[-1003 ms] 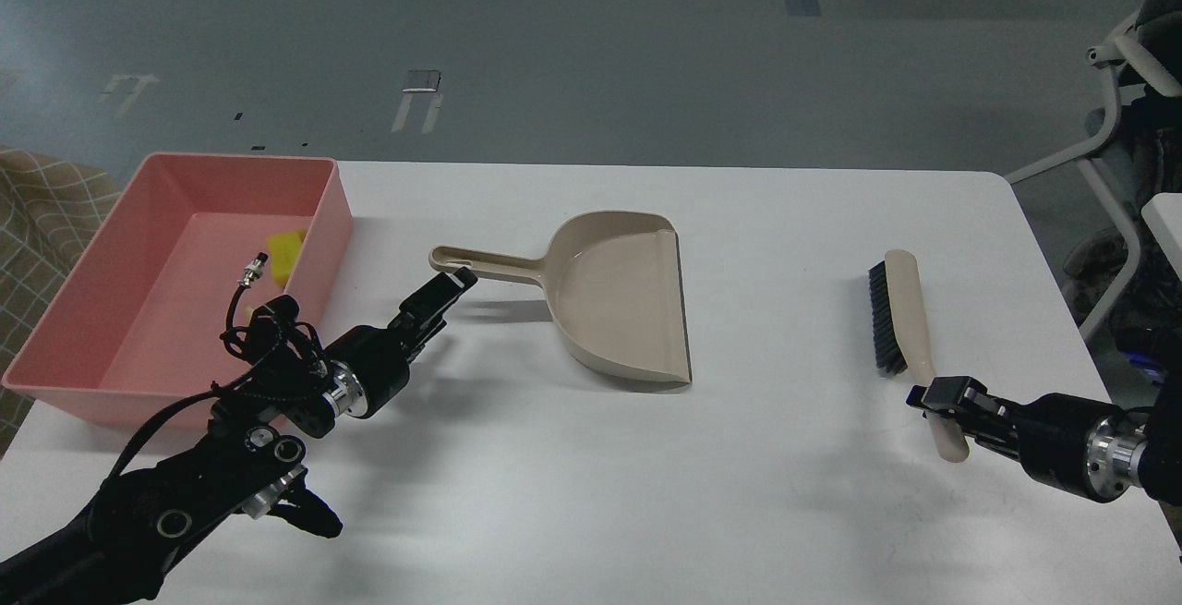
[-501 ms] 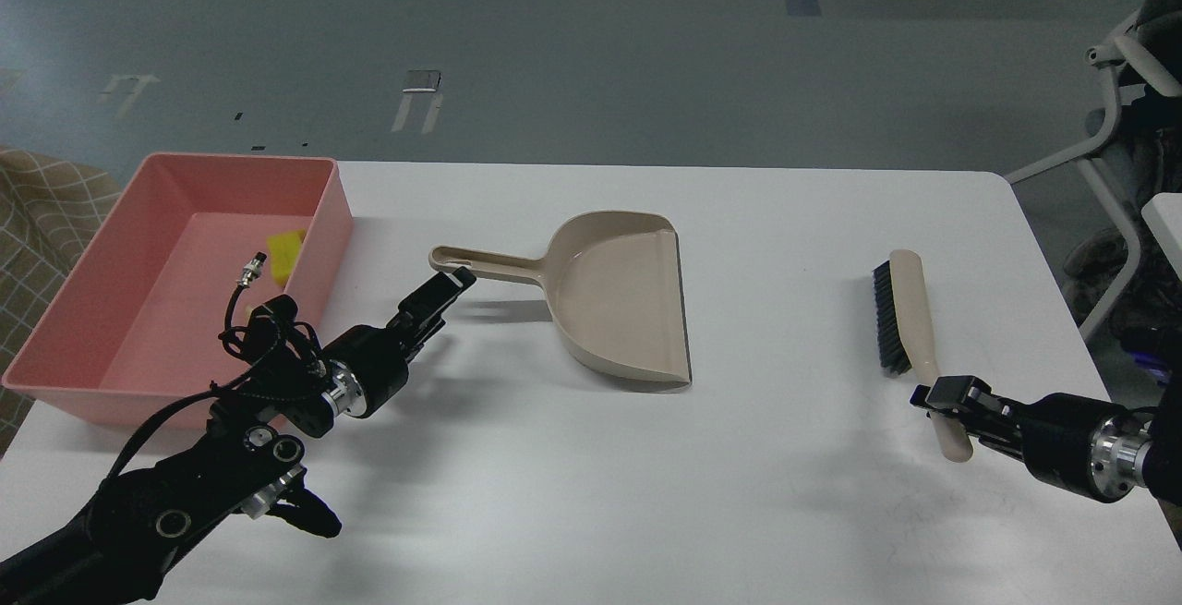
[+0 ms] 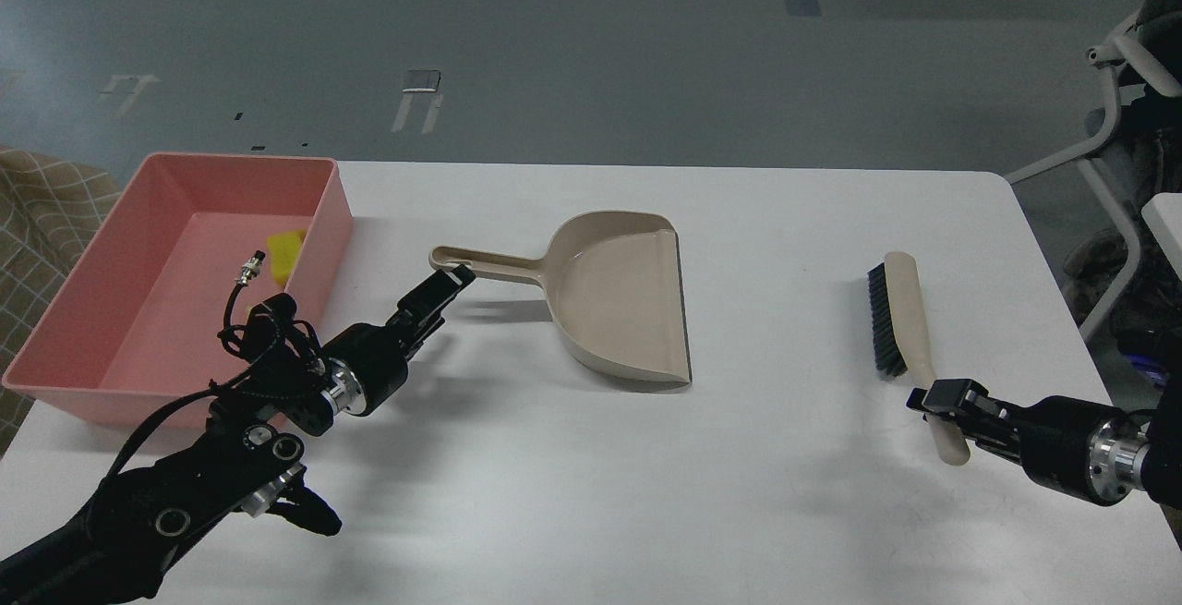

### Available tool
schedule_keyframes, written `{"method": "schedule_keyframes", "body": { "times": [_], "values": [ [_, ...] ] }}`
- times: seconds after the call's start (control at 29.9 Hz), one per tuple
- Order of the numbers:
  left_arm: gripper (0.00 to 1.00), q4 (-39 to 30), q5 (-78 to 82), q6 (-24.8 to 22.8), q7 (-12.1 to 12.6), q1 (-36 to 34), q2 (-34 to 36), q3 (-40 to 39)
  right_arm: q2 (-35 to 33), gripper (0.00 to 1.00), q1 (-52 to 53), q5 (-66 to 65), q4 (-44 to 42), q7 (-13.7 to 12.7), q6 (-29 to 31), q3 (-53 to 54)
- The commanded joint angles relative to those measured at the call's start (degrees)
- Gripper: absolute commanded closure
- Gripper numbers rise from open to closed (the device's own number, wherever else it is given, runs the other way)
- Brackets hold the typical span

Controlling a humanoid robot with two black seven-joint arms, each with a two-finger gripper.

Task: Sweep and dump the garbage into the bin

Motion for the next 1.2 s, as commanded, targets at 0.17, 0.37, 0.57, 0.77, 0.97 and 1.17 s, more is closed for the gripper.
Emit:
{"method": "schedule_keyframes", "body": {
  "times": [0.17,0.37,0.57,0.77,0.97,1.17],
  "values": [
    [0.02,0.0,-0.1,0.0,0.0,-0.1,-0.1,0.0,0.0,0.72,-0.1,0.0,0.0,-0.2,-0.5,0.1],
    [0.02,0.1,-0.1,0.0,0.0,-0.1,-0.2,0.0,-0.1,0.34,-0.1,0.1,0.0,-0.4,-0.8,0.2],
    [0.02,0.0,-0.1,0.0,0.0,-0.2,-0.1,0.0,-0.1,0.08,-0.1,0.1,0.0,-0.4,-0.8,0.4],
    [0.02,-0.3,-0.1,0.0,0.0,-0.1,0.3,0.0,-0.2,0.07,-0.1,0.2,0.1,-0.4,-0.7,0.4],
    [0.02,-2.8,-0.4,-1.3,0.0,0.5,3.3,-0.1,-2.9,0.05,-0.1,0.3,1.5,-0.4,0.2,1.0],
    [0.02,-7.5,-0.7,-1.8,0.0,3.6,7.9,-0.1,-6.1,0.03,0.0,0.3,3.1,-0.4,0.8,1.3]
  ]
}}
